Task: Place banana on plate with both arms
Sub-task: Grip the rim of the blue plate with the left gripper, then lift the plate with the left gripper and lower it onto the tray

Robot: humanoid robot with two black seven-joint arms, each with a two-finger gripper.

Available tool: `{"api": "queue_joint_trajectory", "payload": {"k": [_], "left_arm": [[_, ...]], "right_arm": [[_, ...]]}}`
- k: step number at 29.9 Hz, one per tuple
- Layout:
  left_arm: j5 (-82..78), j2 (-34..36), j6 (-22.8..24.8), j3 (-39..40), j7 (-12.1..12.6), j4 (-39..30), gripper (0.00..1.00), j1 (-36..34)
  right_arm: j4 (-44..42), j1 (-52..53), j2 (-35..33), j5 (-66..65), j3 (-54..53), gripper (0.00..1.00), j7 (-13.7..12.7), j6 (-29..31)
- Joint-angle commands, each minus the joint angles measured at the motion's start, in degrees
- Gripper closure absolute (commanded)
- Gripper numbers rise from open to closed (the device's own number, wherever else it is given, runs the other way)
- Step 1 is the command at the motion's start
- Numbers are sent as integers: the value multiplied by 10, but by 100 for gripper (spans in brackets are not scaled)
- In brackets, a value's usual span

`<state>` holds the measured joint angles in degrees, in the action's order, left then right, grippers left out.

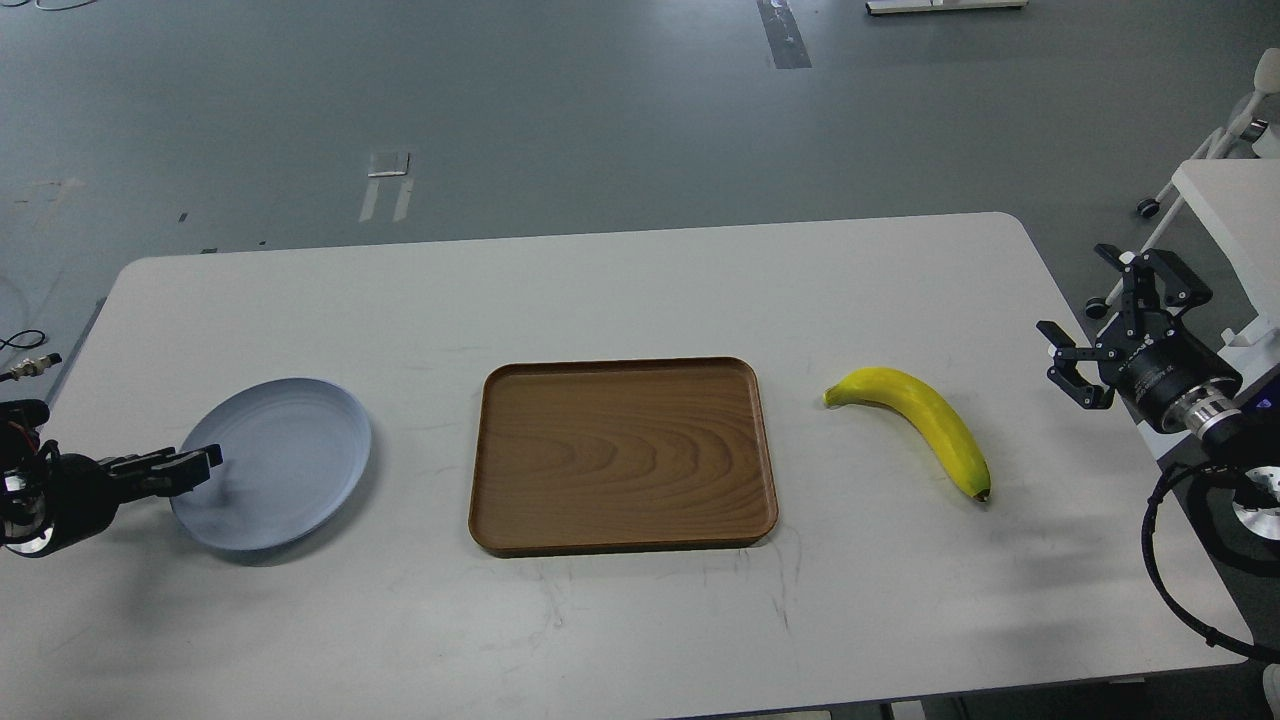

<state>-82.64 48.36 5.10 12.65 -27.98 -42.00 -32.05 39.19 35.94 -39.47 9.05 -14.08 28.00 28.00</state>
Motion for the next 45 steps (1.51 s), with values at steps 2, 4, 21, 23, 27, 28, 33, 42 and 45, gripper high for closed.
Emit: {"api": "queue_joint_trajectory", "payload": {"k": [2,4,21,23,27,28,33,42,45], "left_arm": [[6,-1,-1,0,0,0,100,-1],[6,-1,-1,0,0,0,100,-2],[118,37,77,3,0,-76,100,-96],[117,39,88,1,0,-109,100,-125],[100,37,90,0,0,-179,100,-158],[81,31,91,-1,0,-192,100,-171],[-8,-27,133,-7,0,-196,100,-208],[-55,-196,151,-37,0,-116,100,-241],[-68,-242,151,-53,0,-70,100,-252]], "right_arm": [[0,0,0,0,-2,0,0,0],[0,0,-1,0,-2,0,0,0],[-3,2,-1,0,-2,0,0,0],[-9,3,0,0,-2,0,0,0],[-10,4,-1,0,-2,0,0,0],[-11,4,-4,0,-2,0,0,0],[-15,3,-13,0,-2,0,0,0],[-43,-1,-14,0,1,0,0,0],[-43,-1,-14,0,0,0,0,0]]}}
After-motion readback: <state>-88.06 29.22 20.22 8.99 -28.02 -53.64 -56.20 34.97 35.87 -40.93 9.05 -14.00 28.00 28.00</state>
